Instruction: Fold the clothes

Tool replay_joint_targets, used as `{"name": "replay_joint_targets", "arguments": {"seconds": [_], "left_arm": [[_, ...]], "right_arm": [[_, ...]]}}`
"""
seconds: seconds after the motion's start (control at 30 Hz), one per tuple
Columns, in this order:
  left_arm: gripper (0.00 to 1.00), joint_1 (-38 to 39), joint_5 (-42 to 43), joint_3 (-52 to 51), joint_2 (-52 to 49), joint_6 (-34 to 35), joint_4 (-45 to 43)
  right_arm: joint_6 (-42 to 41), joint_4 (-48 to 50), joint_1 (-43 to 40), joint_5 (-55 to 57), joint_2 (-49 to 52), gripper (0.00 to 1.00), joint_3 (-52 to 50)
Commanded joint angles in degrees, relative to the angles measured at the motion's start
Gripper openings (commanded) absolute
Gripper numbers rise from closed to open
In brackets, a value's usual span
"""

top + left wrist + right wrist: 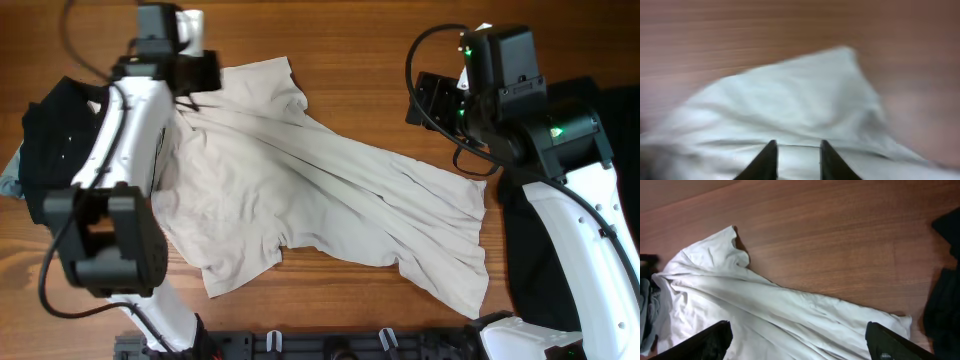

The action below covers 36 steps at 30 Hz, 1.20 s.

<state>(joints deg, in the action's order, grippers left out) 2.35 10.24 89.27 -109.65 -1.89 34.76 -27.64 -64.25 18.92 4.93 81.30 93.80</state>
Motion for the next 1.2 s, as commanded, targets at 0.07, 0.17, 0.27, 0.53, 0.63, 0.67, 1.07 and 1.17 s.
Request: {"name": "replay_joint_targets", "arguments": {"seconds": [0.07, 0.17, 0.27, 0.53, 0.63, 0.67, 1.07, 1.17], "left_arm": [[0.13, 9.2, 3.2, 0.0, -10.4, -8.9, 0.0], [0.13, 11.0, 3.2, 0.0, -15.6, -8.9, -1.6], [0.11, 11.0, 3.2, 0.0, -18.4, -8.9, -4.3], [0.1, 3.6, -9.7, 0.0, -28.5, 10.1, -31.5], [0.13, -1.6, -3.5, 4.3, -28.0, 14.8, -32.8], [0.12, -2.7, -0.3, 6.8, -28.0, 14.8, -31.0], [0.26, -4.5, 8.4, 19.5, -7.5, 10.3, -0.1], [0.38, -3.2, 8.3, 19.5, -0.2, 8.1, 12.3]], "right_arm": [[-1.0, -0.3, -0.3, 1.1, -0.5, 0.93, 0.3], [-1.0, 0.3, -0.3, 1.2, -0.5, 0.93, 0.3], [-1.0, 0.8, -0.3, 1.2, -0.5, 0.94, 0.3], [-1.0, 0.6, -0.3, 1.4, -0.4, 0.98, -0.1], [-1.1, 0.5, -0.3, 2.2, 0.6, 0.98, -2.3], [-1.1, 0.7, -0.3, 3.5, 1.7, 0.98, -3.3], [10.2, 13.3, -13.8, -5.9, 30.1, 0.73, -4.5], [14.4, 16.3, -13.4, -5.8, 38.4, 0.67, -4.5]]}}
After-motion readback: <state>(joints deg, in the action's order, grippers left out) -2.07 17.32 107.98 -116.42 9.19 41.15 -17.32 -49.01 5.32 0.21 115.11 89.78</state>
